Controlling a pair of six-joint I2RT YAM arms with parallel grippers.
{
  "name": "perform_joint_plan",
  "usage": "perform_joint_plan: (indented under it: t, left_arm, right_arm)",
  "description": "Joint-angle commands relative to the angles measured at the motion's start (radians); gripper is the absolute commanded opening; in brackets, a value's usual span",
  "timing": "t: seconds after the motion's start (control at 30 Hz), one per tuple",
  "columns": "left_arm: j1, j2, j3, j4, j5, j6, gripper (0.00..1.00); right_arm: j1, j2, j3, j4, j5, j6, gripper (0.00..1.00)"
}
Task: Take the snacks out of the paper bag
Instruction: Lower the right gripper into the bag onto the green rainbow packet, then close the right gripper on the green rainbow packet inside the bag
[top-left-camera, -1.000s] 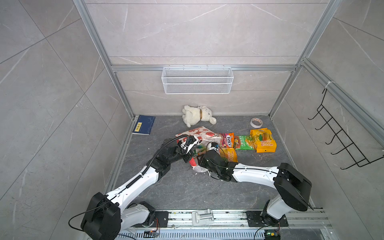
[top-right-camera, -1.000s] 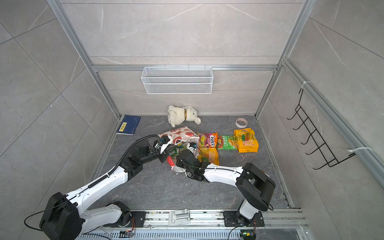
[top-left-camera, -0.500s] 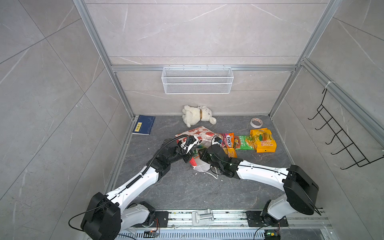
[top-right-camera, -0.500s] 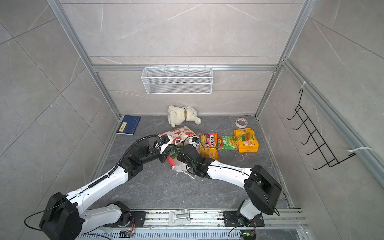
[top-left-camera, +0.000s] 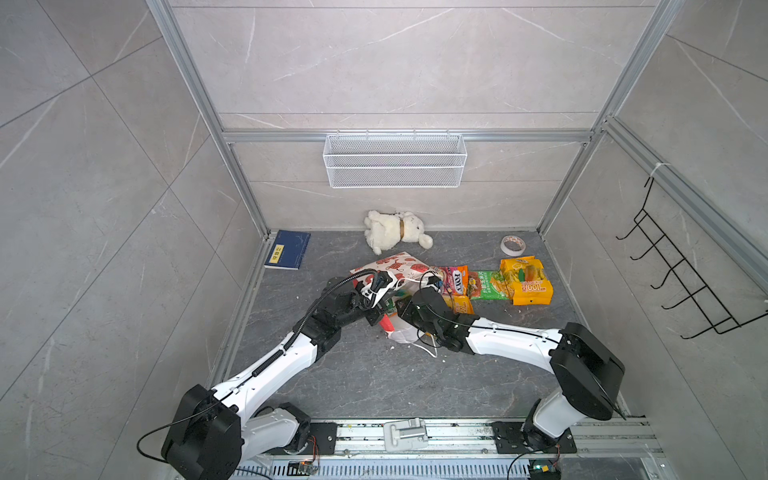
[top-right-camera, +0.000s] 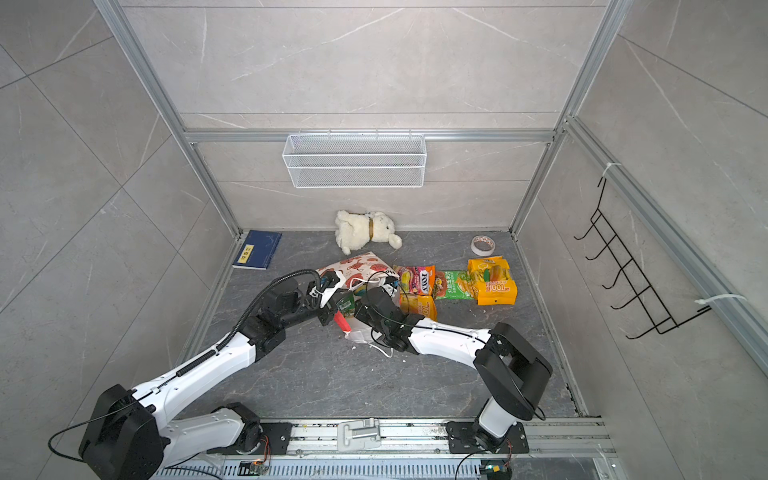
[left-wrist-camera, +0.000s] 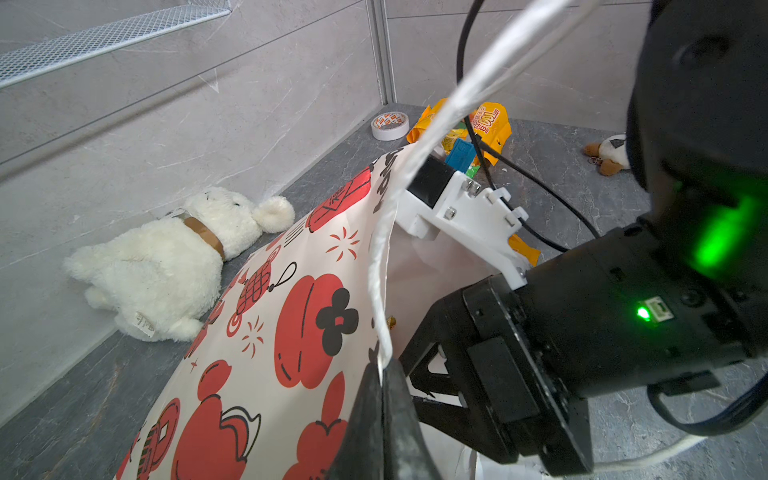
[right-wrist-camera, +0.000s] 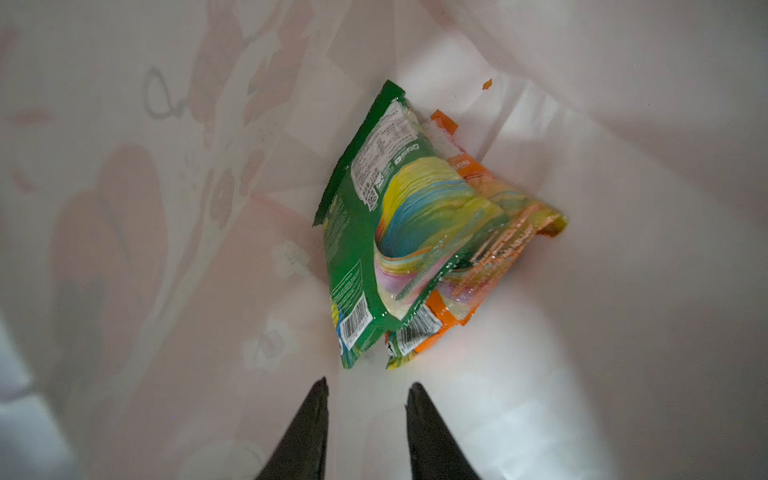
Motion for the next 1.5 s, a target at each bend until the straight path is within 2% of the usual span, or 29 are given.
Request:
perform_joint_plan:
  t: [0.0,0.17,0.57,1.0,1.37,1.47]
  left_arm:
    - [-0.001,-0.020,0.012,0.030,0.013,-0.022,0.00]
    - [-0.002,-0.021,0.013,0.027,0.011,-0.022,0.00]
    - [-0.003,-0.013,0.023,0.024,0.028,-0.026,0.00]
    - [-0.007,-0.010,0.023,0.022,0.035,-0.026,0.00]
    - [-0.007,-0.017,0.021,0.017,0.035,-0.020,0.00]
    - [-0.007,-0.016,0.023,0.017,0.035,-0.021,0.00]
  right_arm:
    - [0.004,0.033,-0.004,0.062,0.019,0.024,0.35]
    - [0.005,0.068,-0.011,0.091,0.056,0.071,0.36]
    - [0.005,0.162,0.042,0.131,0.049,0.074,0.36]
    - [0.002,0.201,0.091,0.131,0.071,0.076,0.38]
    - [-0.003,0.247,0.123,0.105,0.062,0.116,0.45]
    - [-0.006,0.262,0.105,0.157,0.063,0.139,0.46]
